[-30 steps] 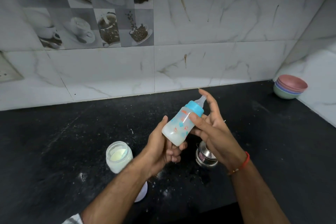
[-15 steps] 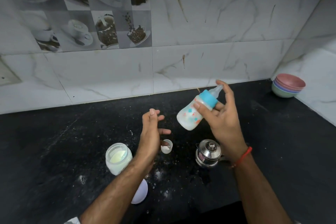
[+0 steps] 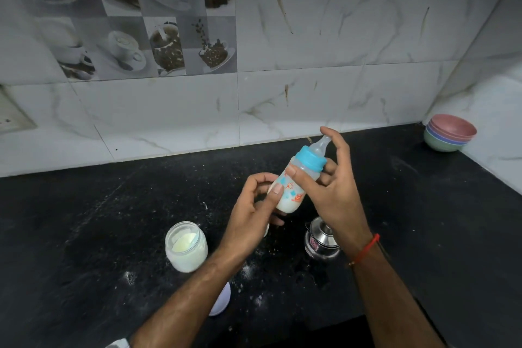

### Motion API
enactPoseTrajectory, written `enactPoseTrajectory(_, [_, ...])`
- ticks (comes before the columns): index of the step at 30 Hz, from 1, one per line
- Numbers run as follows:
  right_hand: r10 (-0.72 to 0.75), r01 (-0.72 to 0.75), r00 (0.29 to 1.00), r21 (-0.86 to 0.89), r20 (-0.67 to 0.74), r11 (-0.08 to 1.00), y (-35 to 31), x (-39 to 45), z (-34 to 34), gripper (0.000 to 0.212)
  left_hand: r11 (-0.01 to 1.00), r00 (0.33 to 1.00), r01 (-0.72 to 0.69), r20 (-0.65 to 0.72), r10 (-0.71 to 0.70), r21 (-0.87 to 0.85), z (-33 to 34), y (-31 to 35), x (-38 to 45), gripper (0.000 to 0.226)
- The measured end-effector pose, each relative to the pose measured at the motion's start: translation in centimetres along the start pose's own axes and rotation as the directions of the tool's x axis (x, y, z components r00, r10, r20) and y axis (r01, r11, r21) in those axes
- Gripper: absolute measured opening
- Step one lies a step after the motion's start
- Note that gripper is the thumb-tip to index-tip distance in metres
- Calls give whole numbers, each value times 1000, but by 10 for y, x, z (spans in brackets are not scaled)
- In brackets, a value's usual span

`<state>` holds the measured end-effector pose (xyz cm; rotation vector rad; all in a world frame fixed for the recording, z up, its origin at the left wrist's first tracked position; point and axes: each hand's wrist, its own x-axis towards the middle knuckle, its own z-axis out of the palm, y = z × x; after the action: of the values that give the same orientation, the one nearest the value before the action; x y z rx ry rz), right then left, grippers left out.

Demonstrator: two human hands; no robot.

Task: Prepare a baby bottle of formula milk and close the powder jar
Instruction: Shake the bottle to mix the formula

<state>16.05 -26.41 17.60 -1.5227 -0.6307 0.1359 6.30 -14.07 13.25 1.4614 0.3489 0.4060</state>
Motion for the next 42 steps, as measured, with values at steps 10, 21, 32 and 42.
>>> enactPoseTrajectory(10, [72,-93,962,68,264,993,-15,4,-1,79,909,972,223,8,-235,-351,16,13,1,50])
enactPoseTrajectory(21, [-19,6,984,72,179,997,-50,16,0,75,877,985,166,109,-130,-451,28,39,-1,74])
enactPoseTrajectory(32, [-56,6,935,140,351,990,-54,22,-13,80,611,825,523,533,-189,-594,22,46,-4,56])
enactPoseTrajectory(42, [-84,43,928,119,364,992,-45,26,-21,83,777,939,327,279,-201,-539,21,43,-1,73])
